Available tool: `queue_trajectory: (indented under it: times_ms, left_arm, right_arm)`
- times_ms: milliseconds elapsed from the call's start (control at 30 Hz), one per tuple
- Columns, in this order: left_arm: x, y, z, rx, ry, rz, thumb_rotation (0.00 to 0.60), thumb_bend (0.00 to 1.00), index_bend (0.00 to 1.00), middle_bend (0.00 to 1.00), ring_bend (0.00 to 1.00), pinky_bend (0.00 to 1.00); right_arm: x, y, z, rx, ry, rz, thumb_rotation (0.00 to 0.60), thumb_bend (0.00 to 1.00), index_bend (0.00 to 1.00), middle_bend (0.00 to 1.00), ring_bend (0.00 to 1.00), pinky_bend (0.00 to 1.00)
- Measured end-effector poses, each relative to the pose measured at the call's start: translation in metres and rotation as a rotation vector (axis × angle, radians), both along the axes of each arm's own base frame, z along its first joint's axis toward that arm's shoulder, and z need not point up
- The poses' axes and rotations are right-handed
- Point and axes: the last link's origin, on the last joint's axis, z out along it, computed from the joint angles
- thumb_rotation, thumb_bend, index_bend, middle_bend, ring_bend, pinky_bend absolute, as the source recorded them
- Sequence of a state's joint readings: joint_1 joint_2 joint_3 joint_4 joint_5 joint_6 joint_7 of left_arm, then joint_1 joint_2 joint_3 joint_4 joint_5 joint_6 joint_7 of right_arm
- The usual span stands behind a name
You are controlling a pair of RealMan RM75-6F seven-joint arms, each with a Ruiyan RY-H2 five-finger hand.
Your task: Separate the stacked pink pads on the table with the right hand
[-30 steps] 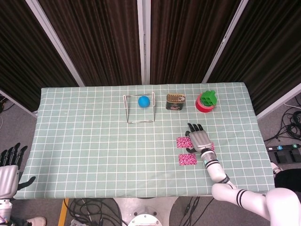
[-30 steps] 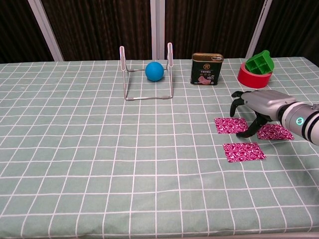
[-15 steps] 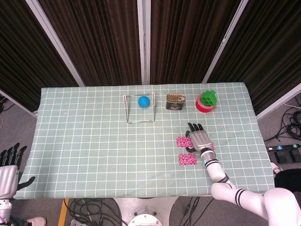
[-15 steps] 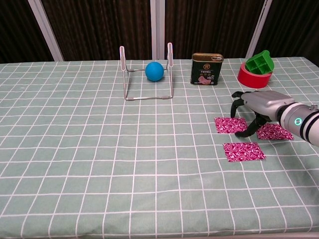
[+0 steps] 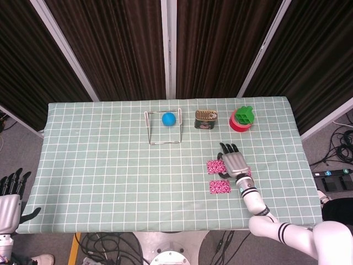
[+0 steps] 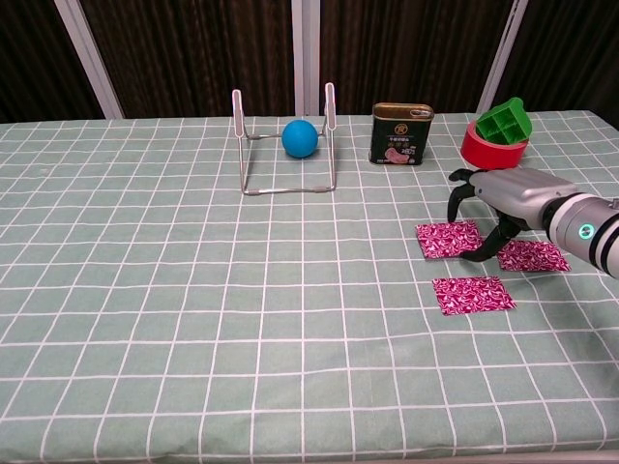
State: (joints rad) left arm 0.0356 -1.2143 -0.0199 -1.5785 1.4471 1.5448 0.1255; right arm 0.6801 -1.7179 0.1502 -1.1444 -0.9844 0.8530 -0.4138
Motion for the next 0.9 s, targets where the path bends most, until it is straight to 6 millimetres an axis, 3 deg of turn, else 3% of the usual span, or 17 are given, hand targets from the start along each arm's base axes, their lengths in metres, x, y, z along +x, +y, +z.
queue_trajectory:
  times_ms: [233, 467, 700, 900]
  left_arm:
    - [-0.001, -0.001, 0.001, 0.005, 0.001, 0.002, 0.6, 0.07, 0.14, 0.05, 0.06, 0.08]
    - [0.0, 0.001, 0.0, 0.0, 0.001, -0.007, 0.6, 0.07, 0.14, 0.05, 0.06, 0.08]
    - [0.001, 0.001, 0.0, 0.001, 0.0, -0.012, 0.6, 0.07, 0.14, 0.05, 0.06, 0.08]
    - [-0.001, -0.001, 0.0, -0.001, -0.002, -0.005, 0.6, 0.07, 0.14, 0.05, 0.06, 0.08]
  right_arm:
    - [0.001, 0.004, 0.017, -0.02, -0.045, -0.01, 0.514, 0.16, 0.4, 0.0, 0.0, 0.0]
    - [-0.006, 0.026, 0.037, 0.008, -0.078, -0.032, 0.515, 0.16, 0.39, 0.0, 0.0, 0.0]
    - [-0.012, 0.062, 0.034, 0.099, -0.066, -0.037, 0.514, 0.16, 0.39, 0.0, 0.0, 0.0]
    - [-0.014, 0.073, 0.026, 0.129, -0.049, -0.032, 0.513, 0.16, 0.38, 0.0, 0.0, 0.0]
